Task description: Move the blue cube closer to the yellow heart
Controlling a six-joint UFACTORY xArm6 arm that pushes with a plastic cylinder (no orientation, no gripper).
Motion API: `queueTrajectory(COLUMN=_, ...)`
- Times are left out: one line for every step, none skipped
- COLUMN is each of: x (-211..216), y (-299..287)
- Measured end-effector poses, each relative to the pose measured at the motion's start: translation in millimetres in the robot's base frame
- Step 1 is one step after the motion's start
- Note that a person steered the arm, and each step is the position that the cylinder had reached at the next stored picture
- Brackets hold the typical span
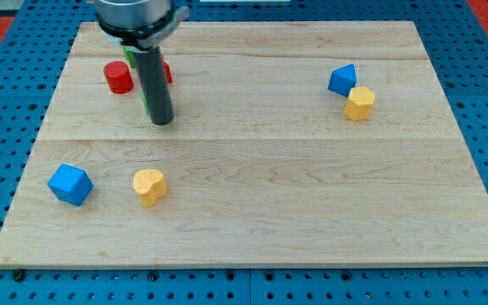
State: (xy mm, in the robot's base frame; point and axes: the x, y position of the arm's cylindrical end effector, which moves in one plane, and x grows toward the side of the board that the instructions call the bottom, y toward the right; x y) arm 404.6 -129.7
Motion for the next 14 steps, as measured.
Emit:
queueTrajectory(x=-6.5, y=-8.3)
queueTrajectory(x=-14.8, y=-8.3)
queueTrajectory(x=43.5, y=-8.8)
queueTrajectory(x=68.8, y=-13.2)
queueTrajectory(x=68.8, y=-13.3)
queueTrajectory(x=64.5, y=-52.3)
queueTrajectory(x=63.1, y=-93.0)
queueTrajectory(x=57.5, y=-115.4)
queueTrajectory(x=52.5, y=-141.6)
queueTrajectory(x=73.7, y=-149.6)
queueTrajectory(x=100.9, y=-150.6)
queueTrajectory(x=107.9, y=-146.2)
queueTrajectory(x=125.1, y=-117.6)
queueTrajectory(x=125.1, y=-117.2)
